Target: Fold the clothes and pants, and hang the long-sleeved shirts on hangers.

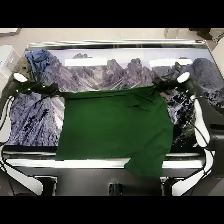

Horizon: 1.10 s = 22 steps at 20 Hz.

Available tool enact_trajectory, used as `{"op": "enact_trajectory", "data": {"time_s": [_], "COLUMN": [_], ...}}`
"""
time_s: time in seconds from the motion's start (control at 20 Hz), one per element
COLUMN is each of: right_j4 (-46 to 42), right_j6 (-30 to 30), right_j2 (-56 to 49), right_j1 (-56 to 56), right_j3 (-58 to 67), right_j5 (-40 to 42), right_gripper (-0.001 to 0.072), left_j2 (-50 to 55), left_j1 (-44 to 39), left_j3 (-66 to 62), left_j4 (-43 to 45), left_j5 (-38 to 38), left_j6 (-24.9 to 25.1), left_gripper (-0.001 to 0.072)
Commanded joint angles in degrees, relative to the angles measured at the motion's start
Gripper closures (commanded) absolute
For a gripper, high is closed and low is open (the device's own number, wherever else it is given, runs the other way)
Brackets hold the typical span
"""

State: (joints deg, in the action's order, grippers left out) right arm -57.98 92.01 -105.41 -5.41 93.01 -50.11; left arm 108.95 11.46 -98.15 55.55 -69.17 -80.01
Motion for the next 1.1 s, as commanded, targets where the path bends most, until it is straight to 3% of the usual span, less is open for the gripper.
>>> {"op": "enact_trajectory", "data": {"time_s": [0.0,0.15,0.25,0.5,0.9,0.95,1.05], "right_j4": [-0.8,-8.8,-13.8,-14.6,-14.5,-14.4,-14.2], "right_j6": [-0.2,0.5,2.0,3.8,7.0,7.0,4.4], "right_j2": [4.1,8.3,9.4,9.5,9.5,9.5,10.4], "right_j1": [-4.9,-5.7,-4.7,-4.5,-4.5,-4.5,-5.5], "right_j3": [3.4,2.0,-3.0,-15.7,-16.3,-16.2,-14.9], "right_j5": [-20.9,-41.9,-46.5,-43.6,-39.4,-39.4,-41.9], "right_gripper": [0.0681,0.0681,0.0681,0.0681,0.0668,0.0576,0.0247], "left_j2": [-1.2,-2.2,-2.2,-2.3,-2.2,-2.2,-2.9], "left_j1": [1.7,2.6,1.9,0.9,1.0,1.0,1.4], "left_j3": [-3.8,-3.8,-0.3,10.2,12.7,12.6,12.5], "left_j4": [0.0,1.2,4.3,5.6,5.5,5.5,5.5], "left_j5": [-12.6,-24.6,-28.2,-28.8,-26.8,-26.9,-29.1], "left_j6": [0.7,0.4,-0.6,-1.0,-1.0,-1.0,-0.5], "left_gripper": [0.0677,0.0678,0.0677,0.0678,0.0674,0.0607,0.0291]}}
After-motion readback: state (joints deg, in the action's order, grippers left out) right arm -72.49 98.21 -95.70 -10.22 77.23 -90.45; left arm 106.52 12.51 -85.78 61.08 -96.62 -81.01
